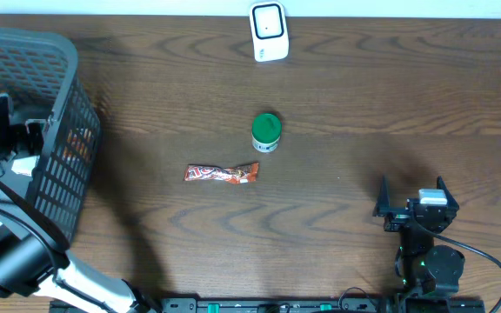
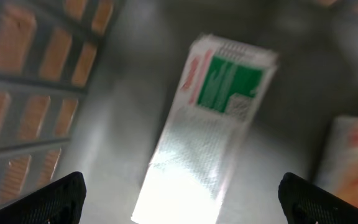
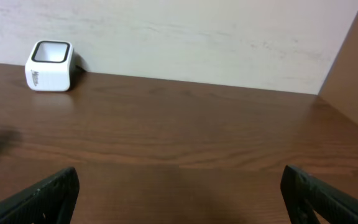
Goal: Scan the item barcode
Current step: 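Grasp the white Panadol box with the left gripper and lift it, then carry the Panadol box to the table right of the bar and release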
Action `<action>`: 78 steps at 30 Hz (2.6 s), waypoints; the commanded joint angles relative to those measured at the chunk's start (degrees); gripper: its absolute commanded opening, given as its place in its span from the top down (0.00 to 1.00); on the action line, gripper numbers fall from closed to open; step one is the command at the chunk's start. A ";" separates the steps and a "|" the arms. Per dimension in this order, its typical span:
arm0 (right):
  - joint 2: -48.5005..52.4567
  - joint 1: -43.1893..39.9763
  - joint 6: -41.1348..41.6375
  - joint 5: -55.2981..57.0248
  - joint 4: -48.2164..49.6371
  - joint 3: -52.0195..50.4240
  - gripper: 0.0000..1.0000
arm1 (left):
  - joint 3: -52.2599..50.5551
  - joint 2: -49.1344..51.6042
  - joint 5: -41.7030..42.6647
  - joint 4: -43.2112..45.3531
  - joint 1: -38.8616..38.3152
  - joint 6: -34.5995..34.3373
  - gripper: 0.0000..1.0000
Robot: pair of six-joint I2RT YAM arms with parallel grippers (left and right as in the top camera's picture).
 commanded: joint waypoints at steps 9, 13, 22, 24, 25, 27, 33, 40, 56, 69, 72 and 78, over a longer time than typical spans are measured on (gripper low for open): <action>-0.07 0.44 -0.76 0.48 -0.13 -0.07 0.01 | -0.04 6.34 2.91 0.79 0.96 5.18 0.01; -0.07 0.44 -0.79 0.50 -0.13 -0.07 0.01 | -0.04 9.05 2.91 1.22 0.96 5.35 0.01; -0.07 0.44 -0.79 0.48 -0.13 -0.07 0.01 | -0.04 11.39 2.91 2.71 0.96 5.33 0.34; -0.07 0.44 -0.79 0.50 -0.13 -0.07 0.01 | -0.04 11.39 2.91 2.75 0.98 5.31 0.42; -0.07 0.44 -0.76 0.48 -0.13 -0.07 0.01 | -0.04 11.39 2.91 2.73 0.98 5.27 0.43; -0.07 0.44 -0.76 0.48 -0.13 -0.07 0.01 | -0.04 11.39 2.89 2.71 0.98 5.07 0.43; -0.07 0.44 -0.79 0.50 -0.13 -0.07 0.01 | -0.02 11.04 2.91 2.82 0.96 2.40 0.49; -0.07 0.44 -0.76 0.48 -0.13 -0.07 0.01 | 1.05 5.86 2.89 2.54 0.98 -0.13 0.54; -0.07 0.44 -0.76 0.50 -0.13 -0.07 0.01 | 1.05 -21.18 12.11 -0.70 1.44 -16.61 0.54; -0.07 0.44 -0.76 0.48 -0.13 -0.07 0.01 | 1.05 -35.63 43.54 -5.92 -7.82 -19.23 0.54; -0.07 0.44 -0.79 0.50 -0.13 -0.07 0.01 | 1.05 -36.59 46.64 -6.21 -14.62 -19.23 0.54; -0.07 0.44 -0.76 0.50 -0.13 -0.07 0.01 | 1.03 -35.93 46.03 -6.99 -32.00 -19.17 0.54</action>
